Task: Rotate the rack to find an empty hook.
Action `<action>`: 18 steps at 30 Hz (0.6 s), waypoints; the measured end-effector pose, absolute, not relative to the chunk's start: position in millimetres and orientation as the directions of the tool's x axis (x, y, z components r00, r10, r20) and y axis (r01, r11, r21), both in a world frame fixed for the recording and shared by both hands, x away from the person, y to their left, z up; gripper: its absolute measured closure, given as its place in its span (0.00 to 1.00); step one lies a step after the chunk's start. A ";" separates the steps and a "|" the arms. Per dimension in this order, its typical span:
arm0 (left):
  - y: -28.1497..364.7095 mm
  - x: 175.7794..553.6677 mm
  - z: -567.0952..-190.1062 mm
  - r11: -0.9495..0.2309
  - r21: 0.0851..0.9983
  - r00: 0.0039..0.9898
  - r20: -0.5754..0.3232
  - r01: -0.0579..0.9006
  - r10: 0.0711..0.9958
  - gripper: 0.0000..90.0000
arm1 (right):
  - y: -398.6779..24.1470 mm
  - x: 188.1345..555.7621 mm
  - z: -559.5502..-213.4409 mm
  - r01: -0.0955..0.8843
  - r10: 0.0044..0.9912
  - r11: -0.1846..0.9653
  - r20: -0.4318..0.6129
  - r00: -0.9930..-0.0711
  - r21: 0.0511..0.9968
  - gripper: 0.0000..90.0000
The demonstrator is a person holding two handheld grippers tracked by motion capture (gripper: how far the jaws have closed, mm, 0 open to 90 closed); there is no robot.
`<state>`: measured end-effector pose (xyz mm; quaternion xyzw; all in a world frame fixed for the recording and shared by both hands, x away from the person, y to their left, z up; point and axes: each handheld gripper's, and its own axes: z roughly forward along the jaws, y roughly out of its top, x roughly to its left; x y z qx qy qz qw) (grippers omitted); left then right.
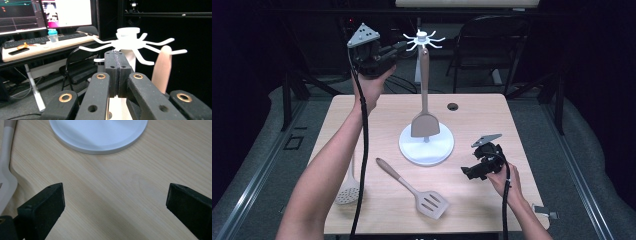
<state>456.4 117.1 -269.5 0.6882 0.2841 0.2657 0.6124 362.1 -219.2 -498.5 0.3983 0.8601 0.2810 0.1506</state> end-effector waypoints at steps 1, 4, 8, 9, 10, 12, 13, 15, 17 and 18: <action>117.1 456.4 -269.5 -0.089 0.994 0.697 0.018 0.066 0.717 1.00 | -219.2 362.1 -498.5 0.600 0.770 0.525 -0.035 -0.637 0.603 0.02; 118.5 458.8 -271.0 -0.089 0.993 0.694 0.012 0.075 0.720 1.00 | -219.5 361.7 -498.3 0.601 0.774 0.527 -0.047 -0.632 0.601 0.02; 120.4 456.5 -275.7 -0.094 0.993 0.698 0.014 0.076 0.716 1.00 | -219.5 361.3 -498.1 0.603 0.773 0.524 -0.040 -0.633 0.601 0.02; 120.4 456.5 -275.7 -0.094 0.993 0.698 0.014 0.076 0.716 1.00 | -219.5 361.3 -498.0 0.603 0.774 0.525 -0.042 -0.632 0.601 0.02; 120.5 452.9 -277.9 -0.097 0.993 0.705 0.019 0.070 0.709 1.00 | -219.6 361.3 -497.9 0.603 0.774 0.525 -0.043 -0.632 0.601 0.02; 120.4 448.1 -279.7 -0.106 0.992 0.713 0.030 0.063 0.701 1.00 | -219.6 361.4 -498.0 0.602 0.774 0.526 -0.044 -0.632 0.601 0.02; 120.4 448.1 -279.7 -0.106 0.992 0.713 0.030 0.063 0.701 1.00 | -219.6 361.4 -498.0 0.602 0.774 0.526 -0.044 -0.632 0.601 0.02; 120.0 444.0 -280.8 -0.113 0.992 0.721 0.036 0.059 0.692 1.00 | -219.2 361.3 -497.8 0.602 0.774 0.525 -0.044 -0.632 0.602 0.02; 119.4 439.7 -280.8 -0.115 0.992 0.732 0.042 0.050 0.680 1.00 | -218.9 361.3 -497.9 0.601 0.773 0.525 -0.042 -0.633 0.603 0.02; 117.9 435.7 -280.0 -0.123 0.992 0.740 0.053 0.041 0.670 1.00 | -218.7 361.4 -496.9 0.597 0.768 0.539 -0.055 -0.638 0.594 0.02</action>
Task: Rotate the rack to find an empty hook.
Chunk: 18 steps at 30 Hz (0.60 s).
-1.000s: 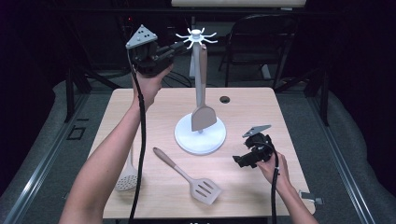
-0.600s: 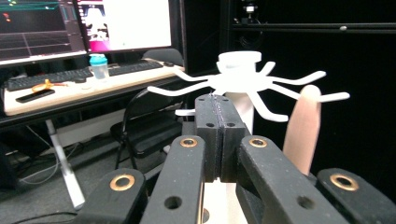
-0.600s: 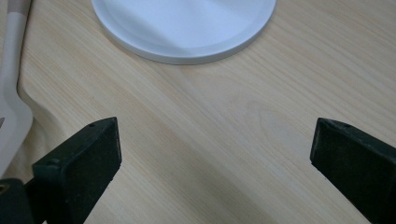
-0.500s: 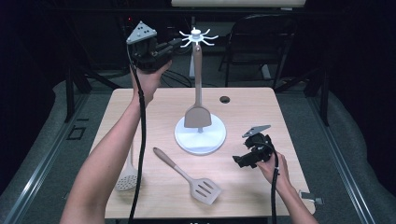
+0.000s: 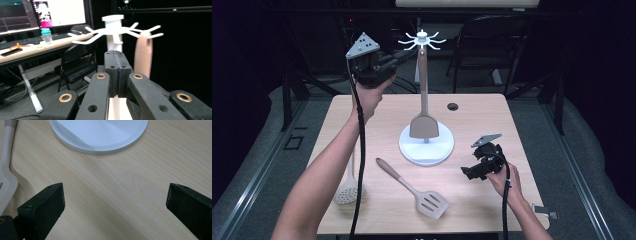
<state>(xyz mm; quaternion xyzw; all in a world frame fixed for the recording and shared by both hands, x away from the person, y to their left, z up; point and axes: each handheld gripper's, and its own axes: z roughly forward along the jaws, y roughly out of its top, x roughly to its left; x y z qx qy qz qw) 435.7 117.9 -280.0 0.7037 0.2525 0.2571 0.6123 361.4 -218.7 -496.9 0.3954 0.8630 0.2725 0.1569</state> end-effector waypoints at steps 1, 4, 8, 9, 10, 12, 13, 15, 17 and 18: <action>117.9 435.7 -280.0 -0.123 0.992 0.740 0.053 0.041 0.670 1.00 | -218.7 361.4 -496.9 0.597 0.768 0.539 -0.055 -0.638 0.594 0.02; 114.4 429.6 -275.5 -0.131 0.991 0.755 0.070 0.021 0.652 1.00 | -216.9 361.4 -497.5 0.598 0.770 0.530 -0.046 -0.636 0.601 0.02; 110.1 427.3 -271.5 -0.134 0.991 0.757 0.082 0.008 0.648 1.00 | -217.1 361.4 -497.2 0.598 0.770 0.535 -0.053 -0.636 0.597 0.02; 110.1 427.3 -271.5 -0.134 0.991 0.757 0.082 0.008 0.648 1.00 | -217.1 361.3 -497.3 0.598 0.769 0.532 -0.046 -0.637 0.600 0.02; 109.3 428.0 -270.1 -0.134 0.991 0.755 0.081 0.009 0.651 1.00 | -217.2 361.1 -497.7 0.599 0.772 0.528 -0.046 -0.634 0.602 0.02; 109.2 429.4 -269.2 -0.130 0.991 0.750 0.078 0.011 0.656 1.00 | -218.1 361.3 -497.0 0.600 0.770 0.536 -0.054 -0.636 0.594 0.02; 109.2 429.4 -269.2 -0.130 0.991 0.750 0.078 0.011 0.656 1.00 | -218.2 361.3 -497.4 0.599 0.770 0.533 -0.049 -0.636 0.597 0.02; 109.6 430.9 -268.7 -0.129 0.992 0.745 0.076 0.013 0.662 1.00 | -218.5 361.3 -497.4 0.599 0.770 0.534 -0.050 -0.636 0.597 0.02; 111.0 432.6 -268.4 -0.133 0.991 0.741 0.078 0.016 0.667 1.00 | -218.7 361.3 -498.2 0.599 0.772 0.525 -0.042 -0.634 0.605 0.02; 111.4 433.1 -268.4 -0.132 0.991 0.741 0.076 0.017 0.667 1.00 | -219.1 361.6 -497.5 0.599 0.769 0.534 -0.047 -0.638 0.597 0.02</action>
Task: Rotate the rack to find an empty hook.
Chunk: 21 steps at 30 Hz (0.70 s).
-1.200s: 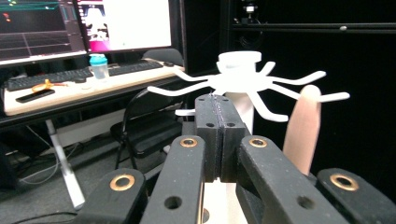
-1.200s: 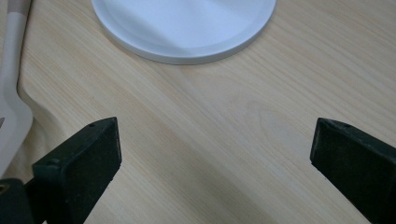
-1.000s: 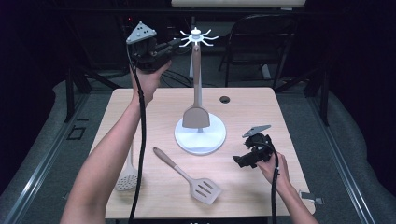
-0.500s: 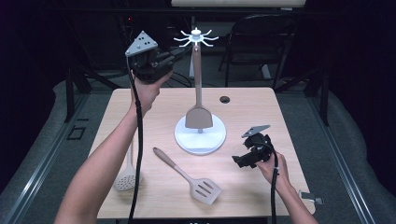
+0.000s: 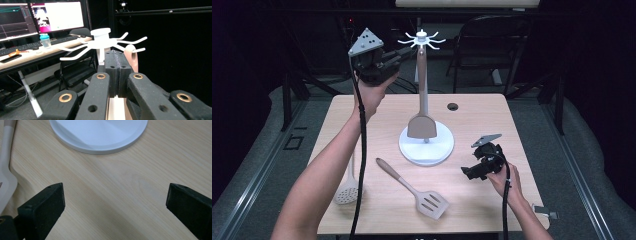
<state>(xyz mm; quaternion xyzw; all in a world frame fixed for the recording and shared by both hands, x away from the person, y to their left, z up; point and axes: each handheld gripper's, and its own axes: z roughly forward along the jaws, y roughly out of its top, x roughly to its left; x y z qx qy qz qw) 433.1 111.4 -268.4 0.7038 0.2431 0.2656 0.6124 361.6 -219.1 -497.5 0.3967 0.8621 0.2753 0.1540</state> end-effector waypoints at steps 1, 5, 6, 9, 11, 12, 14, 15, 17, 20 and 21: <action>111.4 433.1 -268.4 -0.132 0.991 0.741 0.076 0.017 0.667 1.00 | -219.1 361.6 -497.5 0.599 0.769 0.534 -0.047 -0.638 0.597 0.02; 113.2 434.9 -268.2 -0.134 0.991 0.732 0.077 0.020 0.677 1.00 | -218.9 361.6 -497.4 0.598 0.768 0.535 -0.048 -0.639 0.596 0.02; 113.8 435.7 -268.2 -0.130 0.991 0.730 0.073 0.022 0.679 1.00 | -218.6 361.6 -497.4 0.599 0.767 0.535 -0.046 -0.640 0.596 0.02; 114.9 437.3 -268.1 -0.131 0.991 0.725 0.073 0.024 0.685 1.00 | -218.1 361.5 -497.6 0.600 0.770 0.533 -0.048 -0.637 0.597 0.02; 115.5 438.3 -268.2 -0.132 0.991 0.721 0.072 0.027 0.689 1.00 | -217.9 361.5 -497.8 0.600 0.770 0.532 -0.046 -0.637 0.597 0.02; 116.0 438.8 -268.2 -0.132 0.991 0.720 0.072 0.028 0.691 1.00 | -217.7 361.6 -497.9 0.600 0.769 0.533 -0.045 -0.638 0.598 0.02; 117.7 440.6 -268.6 -0.126 0.991 0.716 0.064 0.034 0.696 1.00 | -217.7 361.6 -498.0 0.600 0.769 0.533 -0.045 -0.638 0.597 0.02; 118.2 441.2 -268.7 -0.121 0.992 0.714 0.059 0.035 0.698 1.00 | -217.5 361.6 -498.1 0.601 0.769 0.533 -0.045 -0.638 0.596 0.02; 118.9 441.9 -268.8 -0.117 0.992 0.713 0.057 0.036 0.699 1.00 | -217.4 361.6 -498.3 0.601 0.769 0.531 -0.042 -0.638 0.597 0.02; 120.0 444.7 -268.3 -0.114 0.992 0.707 0.050 0.044 0.705 1.00 | -217.3 361.7 -498.4 0.601 0.769 0.531 -0.041 -0.638 0.597 0.02; 120.0 444.7 -268.3 -0.114 0.992 0.707 0.050 0.044 0.705 1.00 | -217.3 361.7 -498.4 0.601 0.769 0.531 -0.041 -0.638 0.597 0.02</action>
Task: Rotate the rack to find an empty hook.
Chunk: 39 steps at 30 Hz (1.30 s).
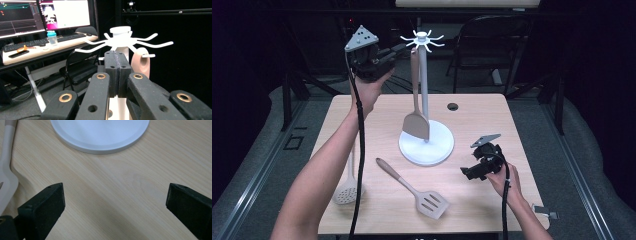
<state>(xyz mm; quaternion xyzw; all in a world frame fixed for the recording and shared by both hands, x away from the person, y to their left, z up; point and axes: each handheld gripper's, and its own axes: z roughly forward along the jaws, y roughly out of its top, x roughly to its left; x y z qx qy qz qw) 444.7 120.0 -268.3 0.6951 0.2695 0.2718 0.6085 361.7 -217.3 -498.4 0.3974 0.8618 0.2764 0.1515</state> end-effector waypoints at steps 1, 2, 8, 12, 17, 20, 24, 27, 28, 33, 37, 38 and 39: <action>119.7 445.8 -267.7 -0.117 0.992 0.705 0.051 0.045 0.708 1.00 | -217.2 361.7 -498.5 0.601 0.768 0.531 -0.041 -0.639 0.597 0.02; 119.7 445.8 -267.7 -0.117 0.992 0.705 0.051 0.045 0.708 1.00 | -217.2 361.7 -498.5 0.601 0.768 0.531 -0.041 -0.639 0.597 0.02; 122.0 440.6 -267.4 -0.089 0.995 0.701 0.032 0.046 0.713 0.90 | -217.1 361.0 -497.6 0.598 0.762 0.542 -0.045 -0.646 0.591 0.03; 129.2 436.4 -268.4 -0.083 0.995 0.695 0.018 0.060 0.719 0.75 | -215.8 360.0 -497.5 0.599 0.758 0.537 -0.026 -0.652 0.594 0.03; 141.9 431.2 -278.1 -0.094 0.992 0.682 0.010 0.085 0.732 0.59 | -212.3 358.9 -496.2 0.592 0.747 0.551 -0.032 -0.664 0.588 0.03; 147.0 428.1 -285.6 -0.122 0.988 0.676 0.024 0.098 0.737 0.49 | -210.2 358.4 -496.4 0.589 0.741 0.555 -0.027 -0.671 0.588 0.03; 152.4 425.6 -294.5 -0.142 0.983 0.672 0.029 0.114 0.740 0.39 | -208.4 357.9 -496.2 0.584 0.734 0.562 -0.028 -0.679 0.585 0.03; 157.2 422.8 -305.5 -0.150 0.978 0.671 0.014 0.145 0.742 0.34 | -206.5 357.4 -496.5 0.581 0.727 0.567 -0.024 -0.686 0.584 0.04; 158.7 421.5 -309.8 -0.151 0.976 0.675 0.006 0.156 0.738 0.30 | -205.8 357.2 -496.7 0.580 0.726 0.566 -0.020 -0.688 0.586 0.05; 165.0 412.8 -340.8 -0.197 0.956 0.676 -0.002 0.217 0.737 0.23 | -202.6 356.0 -497.0 0.569 0.711 0.579 -0.019 -0.703 0.583 0.06; 167.8 408.7 -362.9 -0.222 0.940 0.675 -0.011 0.258 0.738 0.21 | -199.2 355.5 -498.5 0.576 0.708 0.578 -0.006 -0.706 0.578 0.05; 167.8 408.7 -362.9 -0.222 0.940 0.675 -0.011 0.258 0.738 0.20 | -198.6 355.4 -498.6 0.575 0.706 0.583 -0.009 -0.708 0.574 0.04; 170.0 407.0 -373.4 -0.217 0.935 0.676 -0.033 0.282 0.736 0.19 | -197.7 355.6 -499.1 0.573 0.701 0.584 -0.002 -0.713 0.575 0.04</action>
